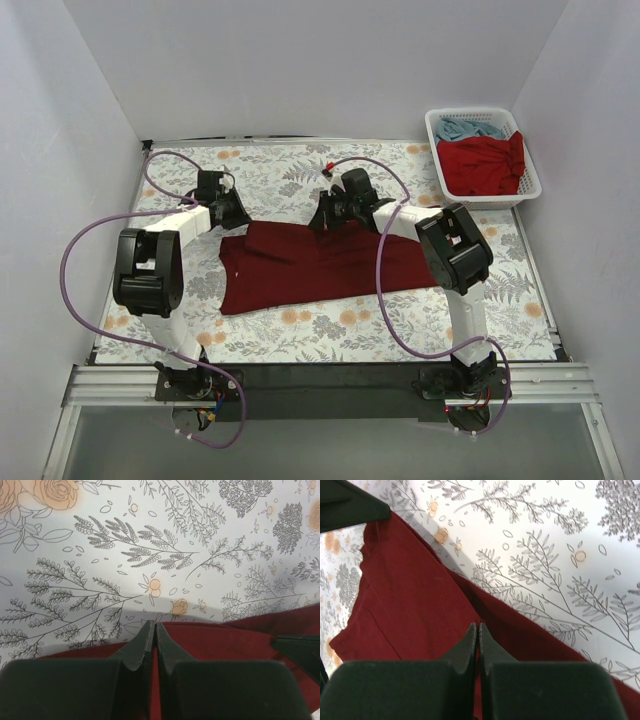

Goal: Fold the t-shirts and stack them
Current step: Fold the tshirt

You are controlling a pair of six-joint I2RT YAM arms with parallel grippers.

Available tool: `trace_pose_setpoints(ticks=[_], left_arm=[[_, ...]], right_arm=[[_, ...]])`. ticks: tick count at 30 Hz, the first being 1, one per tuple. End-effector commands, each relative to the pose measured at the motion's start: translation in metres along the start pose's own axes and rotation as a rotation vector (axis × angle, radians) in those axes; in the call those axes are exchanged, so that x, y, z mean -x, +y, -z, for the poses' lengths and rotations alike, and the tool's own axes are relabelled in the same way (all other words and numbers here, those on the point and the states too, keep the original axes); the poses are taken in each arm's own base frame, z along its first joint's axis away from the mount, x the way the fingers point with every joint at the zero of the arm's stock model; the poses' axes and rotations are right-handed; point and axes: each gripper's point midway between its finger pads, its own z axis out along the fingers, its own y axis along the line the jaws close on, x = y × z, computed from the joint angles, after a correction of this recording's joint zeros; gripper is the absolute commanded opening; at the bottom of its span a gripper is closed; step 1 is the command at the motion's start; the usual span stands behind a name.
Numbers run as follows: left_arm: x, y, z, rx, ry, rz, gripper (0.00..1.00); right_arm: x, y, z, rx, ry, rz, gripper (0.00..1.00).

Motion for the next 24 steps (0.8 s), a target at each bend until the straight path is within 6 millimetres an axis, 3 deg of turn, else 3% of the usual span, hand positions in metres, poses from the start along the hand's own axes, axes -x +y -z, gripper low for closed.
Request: trace_pose_setpoints(ticks=[1, 18, 24], left_arm=[[0.028, -0.016, 0.003, -0.054, -0.069, -0.034, 0.0], [0.023, -0.032, -0.017, -0.084, -0.037, -0.073, 0.0], [0.02, -0.029, -0.019, -0.071, -0.033, -0.07, 0.0]], right_arm=[[0.023, 0.012, 0.015, 0.0, -0.071, 0.054, 0.01], [0.024, 0.007, 0.023, -0.035, -0.087, 0.074, 0.01], [0.021, 0.005, 0.025, -0.044, -0.085, 0.075, 0.01]])
